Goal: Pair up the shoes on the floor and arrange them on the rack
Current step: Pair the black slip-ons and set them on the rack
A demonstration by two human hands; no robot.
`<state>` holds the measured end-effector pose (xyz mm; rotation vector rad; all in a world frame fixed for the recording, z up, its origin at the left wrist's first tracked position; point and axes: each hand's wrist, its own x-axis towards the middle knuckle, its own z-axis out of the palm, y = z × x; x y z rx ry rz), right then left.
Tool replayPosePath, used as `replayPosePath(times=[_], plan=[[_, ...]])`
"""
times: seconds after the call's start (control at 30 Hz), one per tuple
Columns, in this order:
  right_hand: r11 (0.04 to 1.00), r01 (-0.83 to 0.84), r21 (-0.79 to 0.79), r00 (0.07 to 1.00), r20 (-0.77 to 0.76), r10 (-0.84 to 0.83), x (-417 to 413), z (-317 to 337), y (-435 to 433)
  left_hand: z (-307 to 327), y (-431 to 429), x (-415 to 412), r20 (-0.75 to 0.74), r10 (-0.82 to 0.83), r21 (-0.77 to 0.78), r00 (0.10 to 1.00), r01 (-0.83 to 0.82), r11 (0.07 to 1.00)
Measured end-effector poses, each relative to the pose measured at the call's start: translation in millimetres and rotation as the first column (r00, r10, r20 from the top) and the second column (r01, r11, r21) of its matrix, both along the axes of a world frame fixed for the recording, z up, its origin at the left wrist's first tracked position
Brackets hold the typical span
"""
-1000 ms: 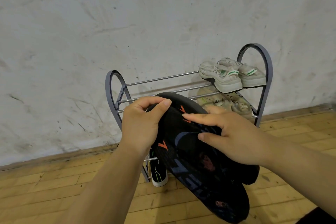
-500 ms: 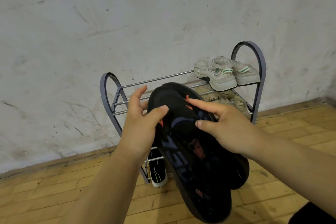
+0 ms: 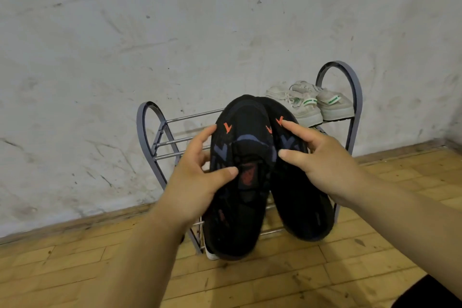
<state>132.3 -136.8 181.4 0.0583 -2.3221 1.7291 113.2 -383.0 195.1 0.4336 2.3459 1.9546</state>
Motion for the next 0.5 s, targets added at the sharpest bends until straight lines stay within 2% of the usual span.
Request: replayPosePath(times=[0.07, 0.13, 0.23, 0.37, 0.43, 0.5], plan=[[0.993, -0.111, 0.032, 0.991, 0.084, 0.108, 1.1, 4.0, 13.7, 9.2, -20.1, -7.1, 0.070, -0.062, -0.019, 0.996, 0.064, 0.998], [0.964, -0.224, 0.140, 0.959, 0.206, 0.193, 2.6, 3.8, 30.7, 10.9, -43.4, -14.5, 0.177, -0.155, -0.063, 0.972, 0.168, 0.984], [0.871, -0.405, 0.277, 0.854, 0.455, 0.252, 3.5, -5.4, 50.9, -0.2, -70.6, -22.4, 0.309, -0.255, -0.253, 0.916, 0.338, 0.907], [0.714, -0.561, 0.418, 0.722, 0.669, 0.177, 1.0, -36.9, 55.9, -24.3, -77.3, -26.4, 0.447, -0.264, -0.509, 0.855, 0.486, 0.711], [0.705, -0.568, 0.424, 0.693, 0.708, 0.132, -3.1, -55.3, 51.6, -37.8, -72.6, -29.4, 0.503, -0.260, -0.559, 0.825, 0.539, 0.629], [0.751, -0.541, 0.378, 0.677, 0.726, 0.122, -9.4, -75.1, 44.6, -52.7, -65.8, -34.0, 0.546, -0.236, -0.562, 0.804, 0.560, 0.609]])
